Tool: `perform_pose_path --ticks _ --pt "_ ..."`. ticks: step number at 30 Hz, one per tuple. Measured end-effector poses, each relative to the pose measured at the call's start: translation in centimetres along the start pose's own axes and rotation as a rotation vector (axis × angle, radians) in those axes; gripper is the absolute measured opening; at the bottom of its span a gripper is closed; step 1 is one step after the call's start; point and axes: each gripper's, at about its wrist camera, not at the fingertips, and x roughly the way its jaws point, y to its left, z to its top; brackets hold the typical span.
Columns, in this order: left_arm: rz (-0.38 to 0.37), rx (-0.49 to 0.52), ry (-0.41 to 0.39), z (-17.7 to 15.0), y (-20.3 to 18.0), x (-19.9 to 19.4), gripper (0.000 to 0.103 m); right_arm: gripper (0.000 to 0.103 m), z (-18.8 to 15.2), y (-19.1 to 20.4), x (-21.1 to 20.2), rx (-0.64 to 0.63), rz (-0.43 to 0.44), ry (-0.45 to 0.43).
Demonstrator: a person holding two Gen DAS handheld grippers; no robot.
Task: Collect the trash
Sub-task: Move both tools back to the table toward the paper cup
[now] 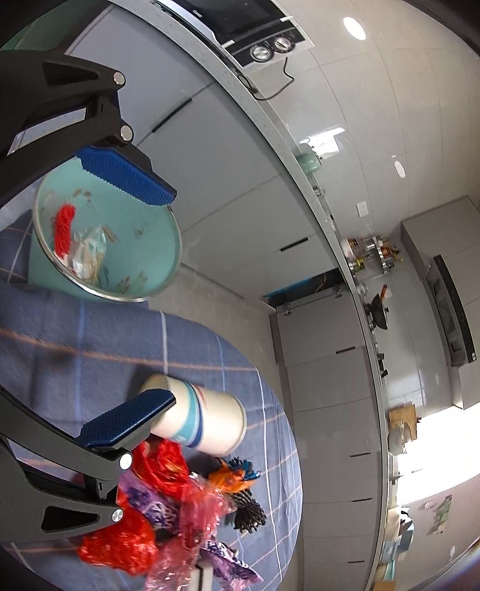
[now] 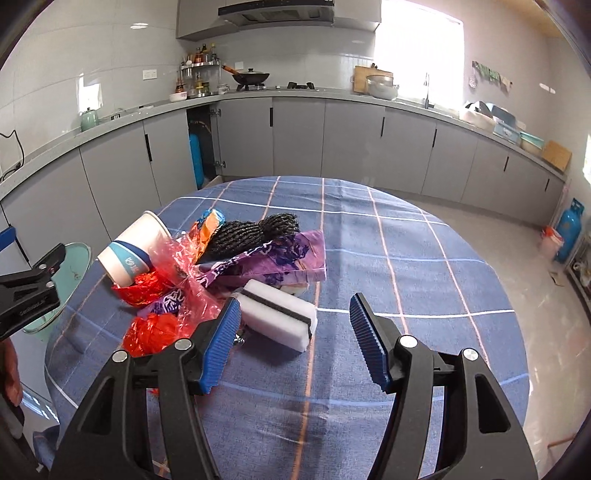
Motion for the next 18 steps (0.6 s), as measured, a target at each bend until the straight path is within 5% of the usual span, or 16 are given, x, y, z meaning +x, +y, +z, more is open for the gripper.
perform_pose_path --ticks 18 --pt "-0.262 0.065 0.066 1.2 -5.3 5.6 0.097 0.062 1.5 1.6 3.5 -0.011 0.049 0.017"
